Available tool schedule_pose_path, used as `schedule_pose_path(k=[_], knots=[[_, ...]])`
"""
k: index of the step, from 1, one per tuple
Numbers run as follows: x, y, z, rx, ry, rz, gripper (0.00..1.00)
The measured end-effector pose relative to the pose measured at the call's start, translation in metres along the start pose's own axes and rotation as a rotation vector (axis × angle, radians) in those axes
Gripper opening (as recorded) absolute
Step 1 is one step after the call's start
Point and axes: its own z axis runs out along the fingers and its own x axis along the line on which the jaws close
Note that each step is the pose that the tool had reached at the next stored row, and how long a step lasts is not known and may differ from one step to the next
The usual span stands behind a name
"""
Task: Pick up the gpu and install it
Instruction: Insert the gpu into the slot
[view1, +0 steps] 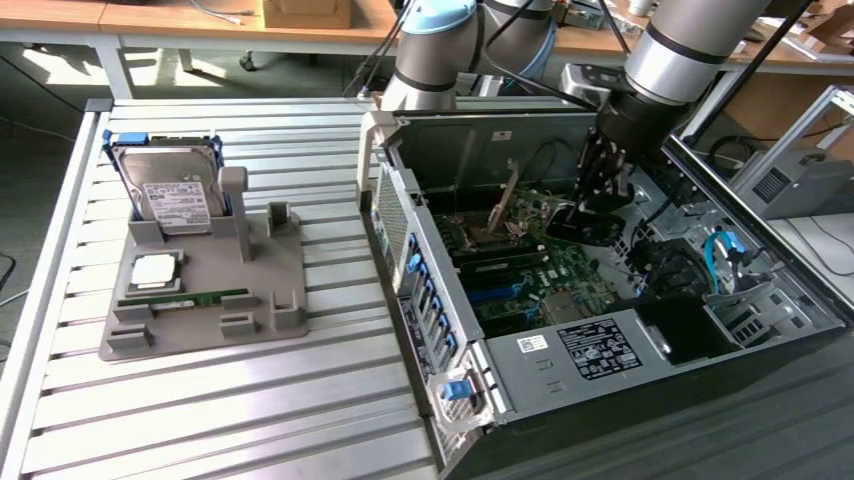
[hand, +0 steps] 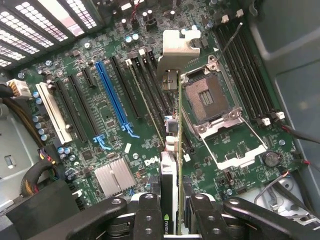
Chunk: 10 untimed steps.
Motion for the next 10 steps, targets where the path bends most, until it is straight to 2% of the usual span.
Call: schedule_pose_path(k=[10], knots=[[0.0, 0.0, 0.0, 0.0004, 0.0018, -0.061, 0.27]])
